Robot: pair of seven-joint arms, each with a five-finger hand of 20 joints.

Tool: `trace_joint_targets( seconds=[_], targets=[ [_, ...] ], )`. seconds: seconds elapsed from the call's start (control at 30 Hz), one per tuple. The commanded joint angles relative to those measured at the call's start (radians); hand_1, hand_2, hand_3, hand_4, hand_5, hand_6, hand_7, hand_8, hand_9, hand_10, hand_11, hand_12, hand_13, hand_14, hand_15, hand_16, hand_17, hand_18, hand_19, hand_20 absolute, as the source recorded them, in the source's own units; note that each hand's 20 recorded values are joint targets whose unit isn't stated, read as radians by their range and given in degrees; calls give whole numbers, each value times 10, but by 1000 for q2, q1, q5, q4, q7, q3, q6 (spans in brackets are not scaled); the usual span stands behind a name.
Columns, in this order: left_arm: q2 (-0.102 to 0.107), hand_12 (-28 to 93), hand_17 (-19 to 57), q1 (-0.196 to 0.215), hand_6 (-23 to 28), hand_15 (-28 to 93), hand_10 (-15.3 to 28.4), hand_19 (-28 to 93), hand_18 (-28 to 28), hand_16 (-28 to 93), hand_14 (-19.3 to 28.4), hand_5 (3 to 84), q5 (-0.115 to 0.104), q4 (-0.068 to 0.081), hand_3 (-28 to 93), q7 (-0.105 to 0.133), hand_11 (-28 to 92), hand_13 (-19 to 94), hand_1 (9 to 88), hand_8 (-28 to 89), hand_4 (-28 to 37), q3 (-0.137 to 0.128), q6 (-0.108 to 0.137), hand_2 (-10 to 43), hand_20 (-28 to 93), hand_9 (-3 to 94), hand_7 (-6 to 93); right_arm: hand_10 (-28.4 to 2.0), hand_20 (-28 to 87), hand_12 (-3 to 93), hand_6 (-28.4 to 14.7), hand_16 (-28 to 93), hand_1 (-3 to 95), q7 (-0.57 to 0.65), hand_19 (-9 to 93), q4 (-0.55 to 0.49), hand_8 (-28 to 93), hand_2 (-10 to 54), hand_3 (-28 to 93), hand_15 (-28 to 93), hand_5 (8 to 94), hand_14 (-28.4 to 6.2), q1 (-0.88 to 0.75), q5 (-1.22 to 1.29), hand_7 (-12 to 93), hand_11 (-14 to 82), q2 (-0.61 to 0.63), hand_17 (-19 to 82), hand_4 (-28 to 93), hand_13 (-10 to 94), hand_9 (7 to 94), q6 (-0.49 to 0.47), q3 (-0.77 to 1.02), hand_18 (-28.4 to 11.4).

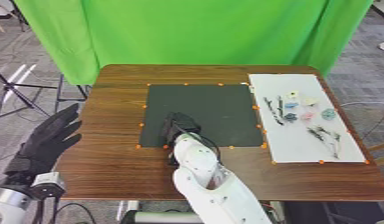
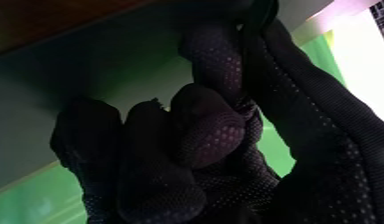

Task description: Arrange flowers

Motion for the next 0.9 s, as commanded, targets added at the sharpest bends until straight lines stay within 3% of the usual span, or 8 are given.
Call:
trace_joint_targets(
  seconds=[0.03,0.43,0.5,0.6,0.9],
  targets=[
    [8,240,-115,-10,-2,96,74,305,163,111,99,207,0,7,686,-14,62,109,248,-93,-260,9,-10,-94,110,153,177,-63,697,482,38,407,418,1,932,35,202,-95,815,808,797,-53,-11,-3,502,594,-37,558,-228,859,896,26,11,-210],
    [6,239,-115,-10,-1,96,74,306,163,111,99,207,-2,8,686,-20,65,109,247,-91,-261,8,-13,-91,109,152,174,-67,692,470,21,409,340,12,932,30,174,-95,812,793,809,-55,-12,16,451,566,-36,556,-258,853,899,-8,19,-208],
    [7,239,-115,-10,-1,96,74,306,163,111,99,206,-2,8,687,-21,66,109,246,-91,-261,8,-15,-90,109,152,175,-67,690,466,17,408,318,13,932,26,131,-95,814,791,812,-55,-14,20,446,561,-36,555,-262,853,899,-20,21,-208],
    [6,239,-115,-12,-1,97,73,306,163,111,99,206,-1,10,689,-20,66,109,246,-91,-261,8,-16,-90,109,152,175,-68,688,459,11,410,286,16,932,24,-79,-95,817,784,818,-54,-10,17,475,552,-33,555,-249,852,899,-44,22,-208],
    [-14,238,-115,-4,-1,97,73,306,163,110,99,206,2,4,690,-24,67,109,245,-92,-263,0,-19,-87,108,152,176,-75,682,457,5,409,258,13,932,13,-98,-90,809,781,805,-61,14,-75,470,544,16,532,-250,836,888,-33,-8,-210]
  ],
)
